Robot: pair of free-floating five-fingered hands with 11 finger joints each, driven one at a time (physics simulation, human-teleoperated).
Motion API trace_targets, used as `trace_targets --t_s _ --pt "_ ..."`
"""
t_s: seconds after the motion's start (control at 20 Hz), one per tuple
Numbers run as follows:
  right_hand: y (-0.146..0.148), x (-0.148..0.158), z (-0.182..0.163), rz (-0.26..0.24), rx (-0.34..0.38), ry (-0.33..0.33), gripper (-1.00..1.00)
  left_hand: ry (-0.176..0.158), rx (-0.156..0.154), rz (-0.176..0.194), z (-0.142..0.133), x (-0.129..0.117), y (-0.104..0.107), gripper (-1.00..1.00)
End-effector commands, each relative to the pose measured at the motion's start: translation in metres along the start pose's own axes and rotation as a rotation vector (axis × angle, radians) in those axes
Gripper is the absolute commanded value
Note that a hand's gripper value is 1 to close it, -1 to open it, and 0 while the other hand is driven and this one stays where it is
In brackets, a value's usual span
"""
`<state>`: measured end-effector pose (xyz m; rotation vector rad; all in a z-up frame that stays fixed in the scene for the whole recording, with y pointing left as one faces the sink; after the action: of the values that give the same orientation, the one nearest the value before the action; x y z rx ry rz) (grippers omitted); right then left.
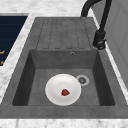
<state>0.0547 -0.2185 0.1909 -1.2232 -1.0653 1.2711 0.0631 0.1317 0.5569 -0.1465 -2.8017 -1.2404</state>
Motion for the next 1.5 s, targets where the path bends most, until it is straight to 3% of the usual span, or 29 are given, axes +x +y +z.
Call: trace_targets --t_s 0.0,0.1,0.2,0.85,1.25,1.3,1.4,1.45 --pt "0.0 0.0 0.0 0.0 0.0 0.0 0.0 0.032 0.109 -0.038 -0.007 -0.001 0.008 -1.0" --pt "0.0 0.0 0.0 0.0 0.0 0.0 0.0 0.033 0.1 -0.038 -0.012 -0.002 0.013 -1.0" --pt "0.0 0.0 0.0 0.0 0.0 0.0 0.0 0.045 0.115 -0.052 -0.014 0.0 0.015 -1.0" --pt "0.0 0.0 0.0 0.0 0.0 0.0 0.0 0.054 0.135 -0.129 -0.039 0.01 0.04 -1.0" --pt "0.0 0.0 0.0 0.0 0.0 0.0 0.0 0.055 0.175 -0.148 -0.05 0.017 0.051 -1.0" --pt "0.0 0.0 0.0 0.0 0.0 0.0 0.0 0.064 0.179 -0.135 -0.05 0.019 0.051 -1.0" --pt "0.0 0.0 0.0 0.0 0.0 0.0 0.0 0.046 0.169 -0.1 -0.053 0.014 0.059 -1.0" --pt "0.0 0.0 0.0 0.0 0.0 0.0 0.0 0.035 0.114 -0.093 -0.047 0.011 0.057 -1.0"
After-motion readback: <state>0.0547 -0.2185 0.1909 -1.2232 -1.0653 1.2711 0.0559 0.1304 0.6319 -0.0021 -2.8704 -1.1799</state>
